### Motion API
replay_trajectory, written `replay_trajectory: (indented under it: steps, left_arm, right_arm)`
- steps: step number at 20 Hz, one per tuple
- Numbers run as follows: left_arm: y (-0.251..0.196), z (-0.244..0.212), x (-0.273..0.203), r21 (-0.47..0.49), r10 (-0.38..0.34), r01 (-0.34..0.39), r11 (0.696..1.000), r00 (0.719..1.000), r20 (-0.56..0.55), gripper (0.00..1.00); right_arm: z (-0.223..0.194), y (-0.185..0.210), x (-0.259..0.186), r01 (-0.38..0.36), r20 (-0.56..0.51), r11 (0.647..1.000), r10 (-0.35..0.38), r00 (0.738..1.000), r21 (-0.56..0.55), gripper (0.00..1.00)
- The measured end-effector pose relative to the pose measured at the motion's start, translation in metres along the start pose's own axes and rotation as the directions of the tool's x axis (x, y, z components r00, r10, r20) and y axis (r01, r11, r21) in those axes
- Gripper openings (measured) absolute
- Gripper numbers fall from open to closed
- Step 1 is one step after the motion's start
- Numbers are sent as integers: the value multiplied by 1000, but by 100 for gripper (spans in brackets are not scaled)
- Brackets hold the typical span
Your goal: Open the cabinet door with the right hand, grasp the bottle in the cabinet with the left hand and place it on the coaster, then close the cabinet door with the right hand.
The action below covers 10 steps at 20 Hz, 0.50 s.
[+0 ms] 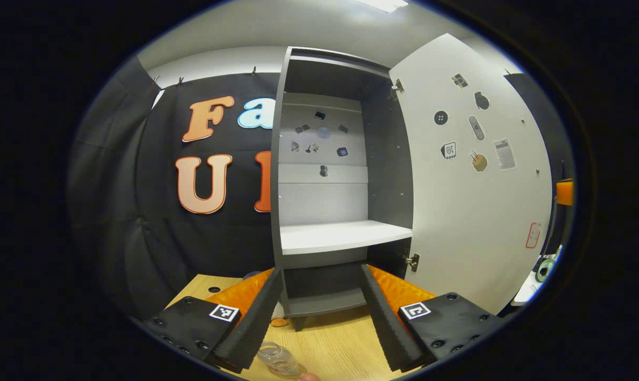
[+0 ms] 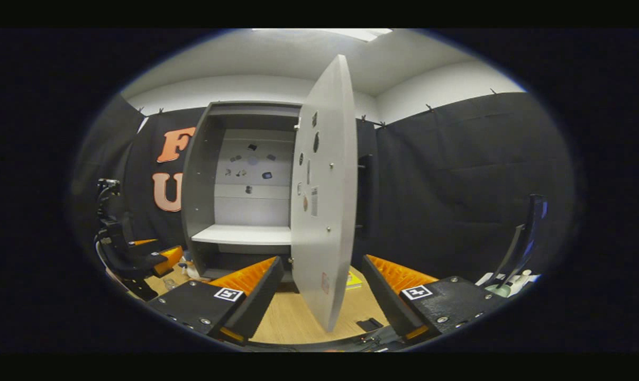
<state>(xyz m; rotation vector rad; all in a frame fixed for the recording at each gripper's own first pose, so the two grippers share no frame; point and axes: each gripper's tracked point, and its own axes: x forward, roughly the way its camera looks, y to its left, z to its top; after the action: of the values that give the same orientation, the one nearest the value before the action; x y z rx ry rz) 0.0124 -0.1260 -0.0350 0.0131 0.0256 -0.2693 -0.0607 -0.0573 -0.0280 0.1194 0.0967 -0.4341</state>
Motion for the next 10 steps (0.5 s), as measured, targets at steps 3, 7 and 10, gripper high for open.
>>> replay_trajectory:
  steps: [3,7,10]
  left_arm:
    - [-3,15,-2,1,24,-24,1000,1000,8,95]
    - [-4,26,-3,9,69,-69,998,997,22,95]
    - [-2,24,-9,-20,110,-110,994,994,15,95]
  right_arm:
    - [4,-37,11,46,9,999,-46,999,-15,93]
    - [12,-79,28,84,18,994,-83,996,-67,93]
    - [15,-78,39,5,14,999,-4,1000,-50,93]
